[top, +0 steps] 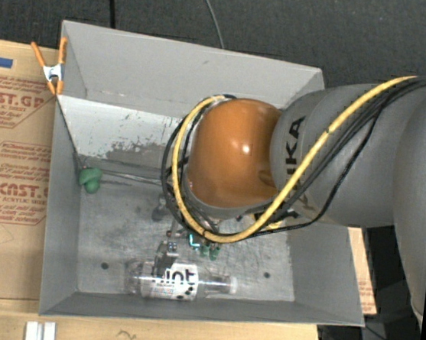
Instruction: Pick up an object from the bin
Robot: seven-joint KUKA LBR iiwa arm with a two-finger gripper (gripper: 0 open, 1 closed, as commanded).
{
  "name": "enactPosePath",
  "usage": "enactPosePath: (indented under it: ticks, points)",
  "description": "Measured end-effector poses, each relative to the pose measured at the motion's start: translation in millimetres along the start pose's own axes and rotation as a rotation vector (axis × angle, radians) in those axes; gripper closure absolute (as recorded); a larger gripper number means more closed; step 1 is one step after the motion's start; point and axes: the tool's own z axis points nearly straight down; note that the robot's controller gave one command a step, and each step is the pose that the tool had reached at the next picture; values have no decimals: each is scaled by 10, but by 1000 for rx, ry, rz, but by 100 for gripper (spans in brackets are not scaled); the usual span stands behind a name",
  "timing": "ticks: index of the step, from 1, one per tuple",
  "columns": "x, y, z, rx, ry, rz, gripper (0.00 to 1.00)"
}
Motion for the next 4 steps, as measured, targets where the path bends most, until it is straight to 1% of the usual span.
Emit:
enactPosePath:
  ticks: [1, 2, 3, 4]
  points:
    - [-19, -7, -33, -1, -7, 1, 0]
    - [-44, 76, 455, -2, -13, -61, 0]
    - [-7, 347, 1186, 1, -5, -248, 100]
    - [-7, 347, 1186, 1, -5, -247, 100]
